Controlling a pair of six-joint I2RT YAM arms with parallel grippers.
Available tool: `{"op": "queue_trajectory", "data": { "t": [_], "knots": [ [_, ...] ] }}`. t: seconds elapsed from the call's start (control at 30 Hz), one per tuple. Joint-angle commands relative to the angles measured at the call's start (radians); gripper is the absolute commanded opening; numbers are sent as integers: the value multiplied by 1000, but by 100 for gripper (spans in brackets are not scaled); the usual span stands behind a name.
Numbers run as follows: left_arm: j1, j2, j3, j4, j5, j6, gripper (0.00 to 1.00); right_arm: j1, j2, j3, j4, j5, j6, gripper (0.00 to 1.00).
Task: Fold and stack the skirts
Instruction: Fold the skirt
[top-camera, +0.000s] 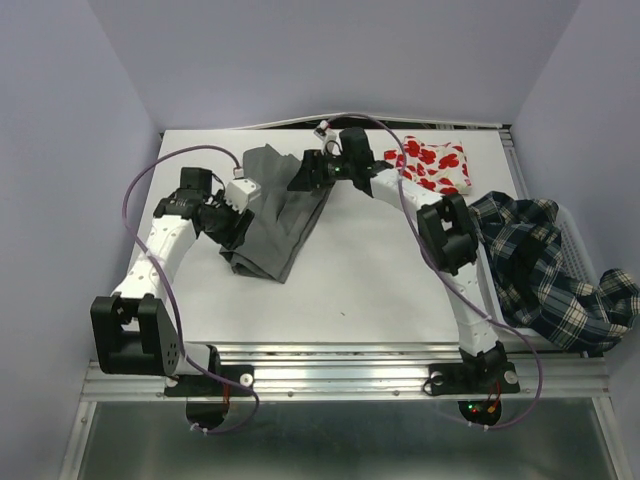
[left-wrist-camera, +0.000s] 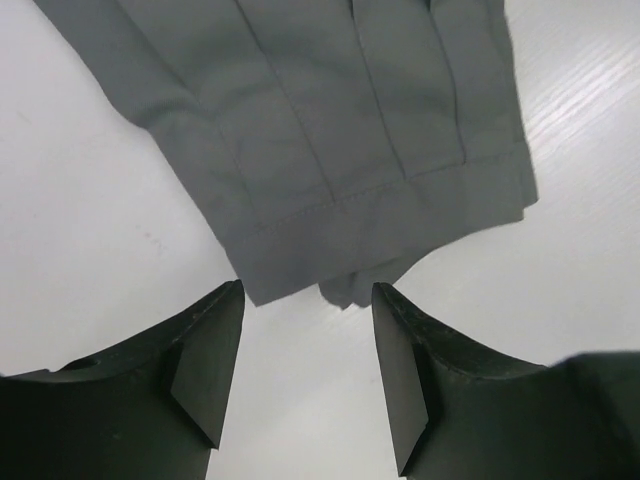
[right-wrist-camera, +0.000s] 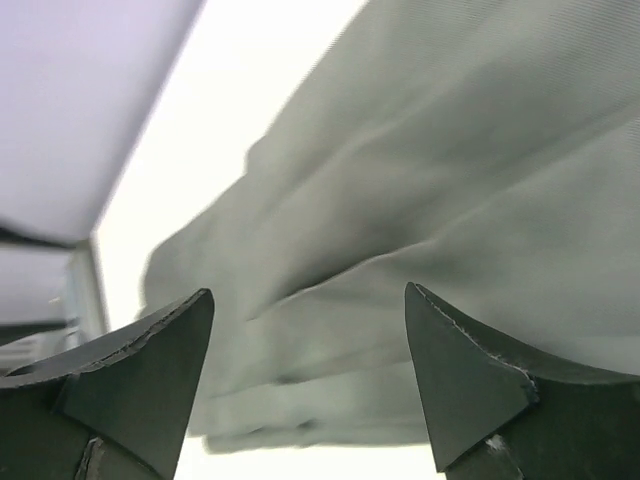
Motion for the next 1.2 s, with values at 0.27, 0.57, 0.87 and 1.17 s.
{"op": "queue_trajectory", "data": {
  "t": [0.27, 0.57, 0.87, 1.17],
  "knots": [
    [-24, -351, -443, 243, -144, 697, 73, 139, -144, -155, 150, -209, 199, 77],
    [-111, -365, -612, 442, -169, 832, 74, 201, -2, -241, 104, -223, 118, 74],
    [-133, -300, -773, 609, -221, 1043, 75, 201, 69, -165, -164, -115, -100, 70],
    [-157, -135, -722, 729, -210, 1007, 68, 201, 95, -125, -230, -129, -131, 70]
  ]
}}
